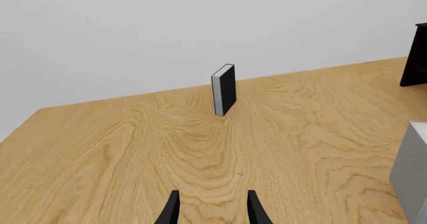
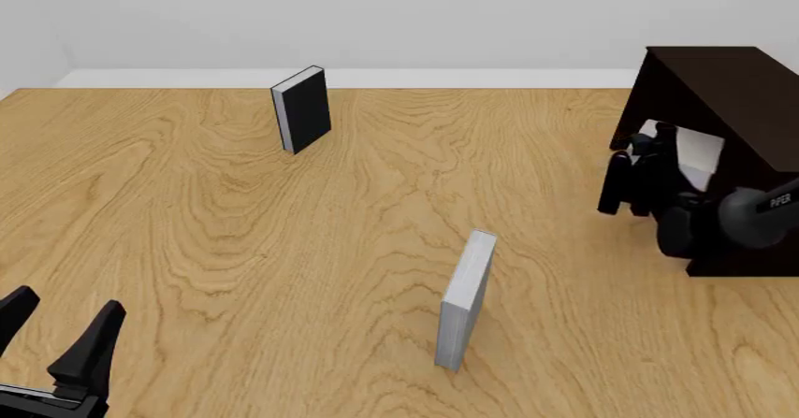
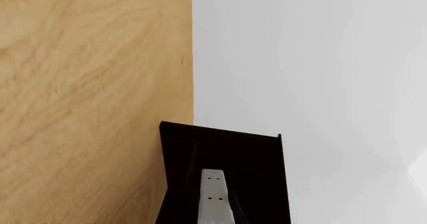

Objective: Pick up the book on the right and place it on the cabinet shelf.

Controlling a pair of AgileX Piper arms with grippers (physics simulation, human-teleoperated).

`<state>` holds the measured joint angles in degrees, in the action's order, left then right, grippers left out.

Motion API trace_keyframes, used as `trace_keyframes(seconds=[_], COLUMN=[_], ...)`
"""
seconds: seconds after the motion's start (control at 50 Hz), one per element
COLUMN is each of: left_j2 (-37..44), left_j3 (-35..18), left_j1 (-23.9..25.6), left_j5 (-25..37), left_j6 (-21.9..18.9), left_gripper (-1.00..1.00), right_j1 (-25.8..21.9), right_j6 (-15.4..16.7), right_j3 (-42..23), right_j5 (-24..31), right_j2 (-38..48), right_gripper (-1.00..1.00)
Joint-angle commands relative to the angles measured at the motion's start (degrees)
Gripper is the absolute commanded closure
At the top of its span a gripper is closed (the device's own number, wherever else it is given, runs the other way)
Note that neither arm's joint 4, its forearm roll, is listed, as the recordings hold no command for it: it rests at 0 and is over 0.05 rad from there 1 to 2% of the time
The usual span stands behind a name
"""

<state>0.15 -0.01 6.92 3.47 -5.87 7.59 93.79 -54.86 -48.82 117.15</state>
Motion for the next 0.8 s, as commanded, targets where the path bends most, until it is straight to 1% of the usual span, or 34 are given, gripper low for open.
trace_keyframes(seconds=[0.02,0.1,0.38,0.8], left_j2=[0.0,-0.1,-0.1,-0.1], left_j3=[0.0,0.0,0.0,0.0], left_j1=[-0.1,-0.1,-0.2,-0.5], left_j5=[0.2,0.3,0.7,0.8], left_j6=[0.0,0.0,0.1,-0.1], left_gripper=[-1.0,-1.0,-1.0,-1.0], right_j1=[2.3,3.2,4.6,5.7], right_j6=[-2.1,-1.7,-2.1,-4.3], right_j3=[-2.1,-2.8,-4.1,-5.9], right_j5=[0.7,0.6,1.4,3.8], right_j2=[0.1,0.8,1.8,2.3], right_gripper=[1.0,1.0,1.0,1.0])
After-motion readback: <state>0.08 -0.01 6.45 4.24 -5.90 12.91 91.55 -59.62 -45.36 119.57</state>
